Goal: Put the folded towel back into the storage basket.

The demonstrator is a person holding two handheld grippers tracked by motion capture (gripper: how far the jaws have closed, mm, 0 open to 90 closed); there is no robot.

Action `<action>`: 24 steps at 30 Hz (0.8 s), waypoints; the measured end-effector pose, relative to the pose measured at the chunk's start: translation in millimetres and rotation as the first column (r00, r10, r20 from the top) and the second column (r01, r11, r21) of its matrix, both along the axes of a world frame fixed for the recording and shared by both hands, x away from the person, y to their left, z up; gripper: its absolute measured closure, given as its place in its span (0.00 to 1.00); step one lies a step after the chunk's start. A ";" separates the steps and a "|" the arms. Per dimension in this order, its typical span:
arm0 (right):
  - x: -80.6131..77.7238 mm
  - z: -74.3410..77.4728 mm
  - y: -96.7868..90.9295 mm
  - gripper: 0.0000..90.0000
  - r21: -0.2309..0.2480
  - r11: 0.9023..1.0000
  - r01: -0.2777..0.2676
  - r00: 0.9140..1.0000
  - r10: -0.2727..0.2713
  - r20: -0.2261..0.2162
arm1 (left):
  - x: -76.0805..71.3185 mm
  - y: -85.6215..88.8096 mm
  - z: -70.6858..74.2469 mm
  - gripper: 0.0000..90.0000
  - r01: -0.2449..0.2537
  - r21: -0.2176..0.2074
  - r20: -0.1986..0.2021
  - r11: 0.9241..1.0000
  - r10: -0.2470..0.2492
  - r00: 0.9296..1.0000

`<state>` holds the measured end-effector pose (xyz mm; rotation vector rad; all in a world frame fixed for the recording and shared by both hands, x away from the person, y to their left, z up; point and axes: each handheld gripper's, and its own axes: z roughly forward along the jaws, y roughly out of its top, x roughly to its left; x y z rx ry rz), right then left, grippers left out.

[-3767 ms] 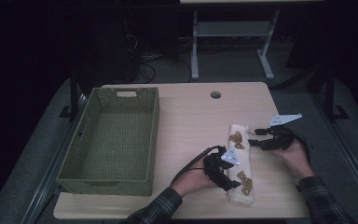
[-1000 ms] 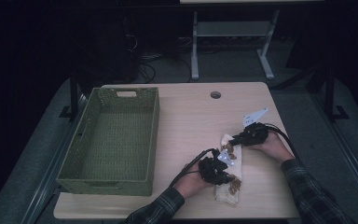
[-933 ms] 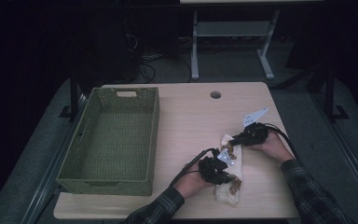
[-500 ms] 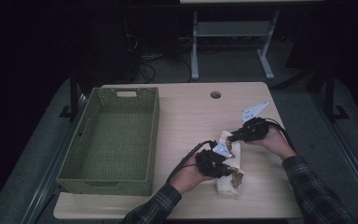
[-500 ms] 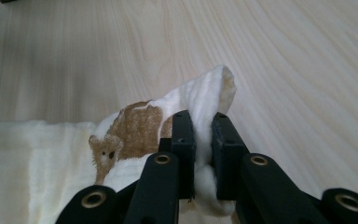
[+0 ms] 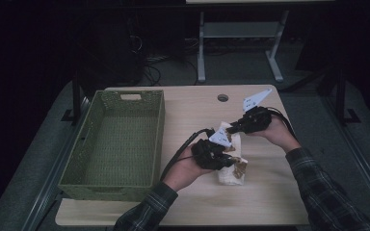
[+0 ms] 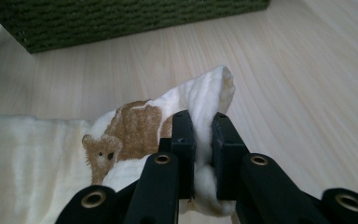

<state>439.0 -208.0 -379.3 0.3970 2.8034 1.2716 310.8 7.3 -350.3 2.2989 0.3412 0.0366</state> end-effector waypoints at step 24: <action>20.2 56.8 79.9 0.90 0.042 0.997 -0.070 0.996 0.067 0.064 | 13.2 93.1 50.5 0.90 -0.032 -0.030 0.044 0.999 0.033 0.999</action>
